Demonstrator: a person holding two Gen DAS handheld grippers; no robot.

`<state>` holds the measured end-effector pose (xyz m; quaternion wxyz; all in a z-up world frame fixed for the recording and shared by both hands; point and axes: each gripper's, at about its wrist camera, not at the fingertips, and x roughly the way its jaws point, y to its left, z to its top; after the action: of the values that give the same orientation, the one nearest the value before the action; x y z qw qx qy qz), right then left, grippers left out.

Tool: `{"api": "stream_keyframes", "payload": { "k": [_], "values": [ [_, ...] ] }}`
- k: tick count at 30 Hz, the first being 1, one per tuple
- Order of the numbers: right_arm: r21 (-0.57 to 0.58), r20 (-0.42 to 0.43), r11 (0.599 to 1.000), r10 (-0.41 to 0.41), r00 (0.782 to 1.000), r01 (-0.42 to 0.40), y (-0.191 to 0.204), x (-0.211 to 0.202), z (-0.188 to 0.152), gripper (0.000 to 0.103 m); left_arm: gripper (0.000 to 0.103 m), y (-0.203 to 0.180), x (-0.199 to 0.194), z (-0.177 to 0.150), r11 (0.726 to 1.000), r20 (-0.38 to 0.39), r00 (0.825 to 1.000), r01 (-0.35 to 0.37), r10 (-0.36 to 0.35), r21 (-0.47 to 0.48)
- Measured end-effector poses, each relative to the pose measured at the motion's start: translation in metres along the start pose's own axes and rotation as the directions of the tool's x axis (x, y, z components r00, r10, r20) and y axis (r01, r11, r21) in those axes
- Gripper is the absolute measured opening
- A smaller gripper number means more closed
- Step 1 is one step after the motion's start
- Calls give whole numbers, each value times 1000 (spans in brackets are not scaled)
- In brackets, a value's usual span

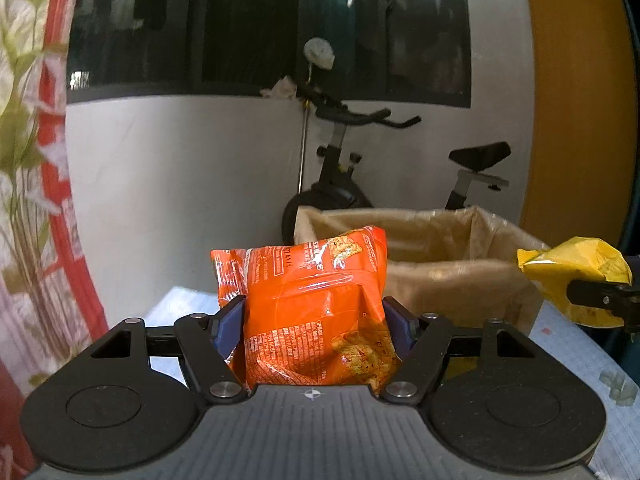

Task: Organize snacks
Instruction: 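Carry both bags over the box and open both tools to drop them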

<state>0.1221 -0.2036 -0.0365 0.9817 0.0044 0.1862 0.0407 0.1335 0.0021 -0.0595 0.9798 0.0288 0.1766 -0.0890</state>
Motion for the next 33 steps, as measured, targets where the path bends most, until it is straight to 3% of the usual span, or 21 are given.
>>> {"api": "stream_keyframes", "payload": {
  "k": [8, 16, 24, 28, 33],
  "values": [
    [-61, 62, 998, -11, 998, 15, -4, 29, 35, 88, 74, -13, 36, 42, 999, 24, 1000, 12, -13, 35],
    [-87, 57, 996, -4, 998, 9, -9, 90, 57, 88, 74, -27, 100, 82, 998, -34, 999, 4, -2, 62],
    [-33, -8, 999, 17, 1000, -18, -22, 135, 54, 89, 75, -44, 145, 83, 994, -87, 996, -25, 34, 104],
    [12, -14, 1000, 1, 1000, -1, -32, 141, 48, 92, 81, -43, 150, 76, 996, -73, 997, -16, 22, 86],
    [71, -32, 997, -13, 999, 15, -41, 141, 40, 98, 81, -34, 150, 74, 998, -97, 995, 33, -27, 58]
  ]
}}
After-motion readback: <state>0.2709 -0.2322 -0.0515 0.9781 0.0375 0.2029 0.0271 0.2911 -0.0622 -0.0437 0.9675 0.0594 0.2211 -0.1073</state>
